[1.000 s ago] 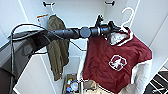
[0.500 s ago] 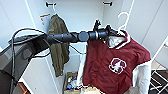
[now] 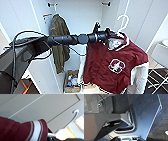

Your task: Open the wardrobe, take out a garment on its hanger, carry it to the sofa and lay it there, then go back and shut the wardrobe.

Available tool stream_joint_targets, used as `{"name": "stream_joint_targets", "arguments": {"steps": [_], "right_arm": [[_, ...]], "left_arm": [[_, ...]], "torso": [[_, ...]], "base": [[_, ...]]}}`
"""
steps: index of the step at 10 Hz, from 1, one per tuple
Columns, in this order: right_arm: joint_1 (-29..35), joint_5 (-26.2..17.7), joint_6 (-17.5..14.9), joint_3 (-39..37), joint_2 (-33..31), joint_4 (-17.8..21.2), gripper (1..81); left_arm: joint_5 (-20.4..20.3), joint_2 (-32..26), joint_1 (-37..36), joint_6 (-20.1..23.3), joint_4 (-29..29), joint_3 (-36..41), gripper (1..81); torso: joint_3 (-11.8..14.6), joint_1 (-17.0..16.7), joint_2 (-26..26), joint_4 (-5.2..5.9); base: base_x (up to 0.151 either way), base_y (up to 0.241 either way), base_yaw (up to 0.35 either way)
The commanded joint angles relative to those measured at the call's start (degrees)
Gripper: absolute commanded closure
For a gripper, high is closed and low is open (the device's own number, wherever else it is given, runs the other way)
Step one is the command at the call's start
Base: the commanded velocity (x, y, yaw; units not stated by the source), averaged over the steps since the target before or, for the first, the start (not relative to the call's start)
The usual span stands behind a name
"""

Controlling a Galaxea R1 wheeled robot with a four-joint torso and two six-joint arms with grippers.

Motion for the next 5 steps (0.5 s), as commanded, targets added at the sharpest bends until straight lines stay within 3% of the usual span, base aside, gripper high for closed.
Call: {"name": "stream_joint_targets", "arguments": {"steps": [1, 5], "right_arm": [[1.09, -3.63, -0.22, 0.43, 0.50, 0.16, 1.0], [1.00, -3.63, -0.22, 0.43, 0.50, 0.16, 1.0]], "left_arm": [[-4.87, -0.62, -10.94, 0.24, 2.59, 1.40, 81.1], [-5.66, -2.47, -10.49, 0.33, 2.86, 3.07, 81.1]], "torso": [[0.00, 0.00, 0.00, 0.00], [0.00, -0.02, 0.00, 0.00]], "base": [[-0.111, 0.000, 0.000], [-0.103, 0.000, 0.000]]}}
